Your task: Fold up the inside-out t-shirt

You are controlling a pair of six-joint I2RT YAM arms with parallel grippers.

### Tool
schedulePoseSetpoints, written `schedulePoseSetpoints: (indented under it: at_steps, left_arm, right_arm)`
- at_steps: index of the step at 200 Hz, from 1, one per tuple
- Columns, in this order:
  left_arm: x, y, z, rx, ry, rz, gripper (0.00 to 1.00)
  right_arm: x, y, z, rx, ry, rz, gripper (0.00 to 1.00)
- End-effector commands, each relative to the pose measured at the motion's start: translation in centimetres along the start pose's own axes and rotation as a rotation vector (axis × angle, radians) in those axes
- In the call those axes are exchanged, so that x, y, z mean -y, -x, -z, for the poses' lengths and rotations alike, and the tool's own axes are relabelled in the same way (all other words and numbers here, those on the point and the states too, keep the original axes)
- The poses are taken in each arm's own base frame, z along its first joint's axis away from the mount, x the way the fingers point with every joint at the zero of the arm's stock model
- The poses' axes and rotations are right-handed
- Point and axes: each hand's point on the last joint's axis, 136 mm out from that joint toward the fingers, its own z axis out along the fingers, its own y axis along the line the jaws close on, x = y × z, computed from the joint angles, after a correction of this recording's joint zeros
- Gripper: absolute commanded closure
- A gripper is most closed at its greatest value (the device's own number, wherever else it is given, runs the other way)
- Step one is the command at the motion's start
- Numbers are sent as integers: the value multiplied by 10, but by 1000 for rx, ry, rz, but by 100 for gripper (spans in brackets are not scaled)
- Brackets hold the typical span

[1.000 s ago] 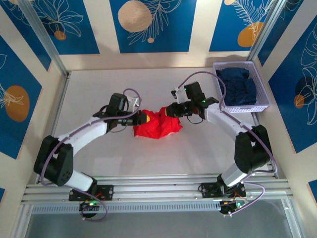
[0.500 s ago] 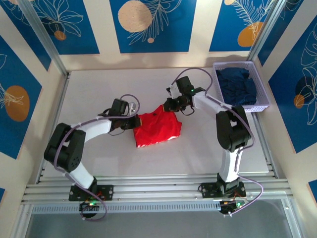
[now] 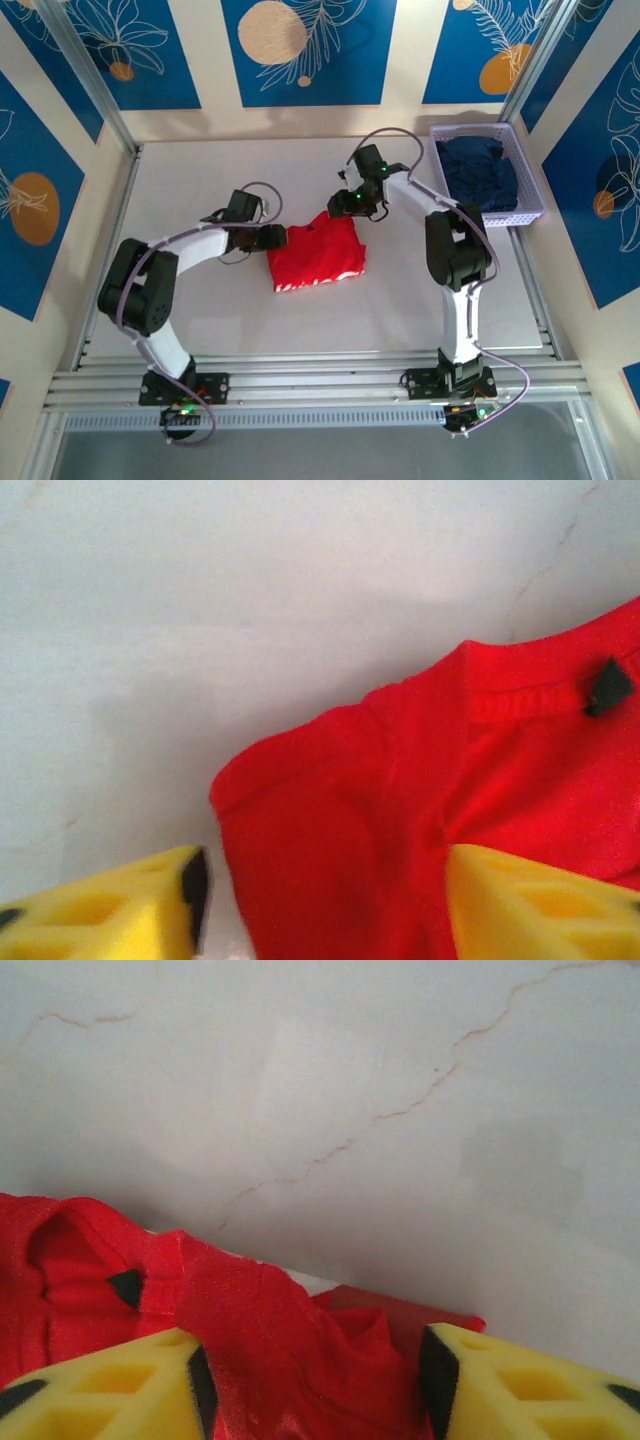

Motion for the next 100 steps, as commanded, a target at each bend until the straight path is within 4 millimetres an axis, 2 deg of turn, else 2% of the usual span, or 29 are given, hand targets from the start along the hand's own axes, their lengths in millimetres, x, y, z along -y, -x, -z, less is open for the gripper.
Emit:
schedulePoseSetpoints:
  at_steps: [1, 24, 39, 76, 100]
  left_arm:
    - [-5, -17, 14, -41, 4, 30, 24]
    - [11, -36, 7, -108, -92, 66, 21]
    - [13, -45, 1, -133, -88, 67, 20]
    - [19, -52, -17, -163, -93, 49, 19]
    - [33, -54, -31, -178, -138, 47, 25]
  right_arm:
    - [-8, 2, 45, 70, -24, 22, 33]
    - [-8, -8, 59, 100, -40, 10, 23]
    - [-6, -12, 67, 113, -56, 6, 19]
    - [-10, -20, 74, 118, -41, 8, 18]
    - [-10, -23, 74, 124, -36, 4, 18]
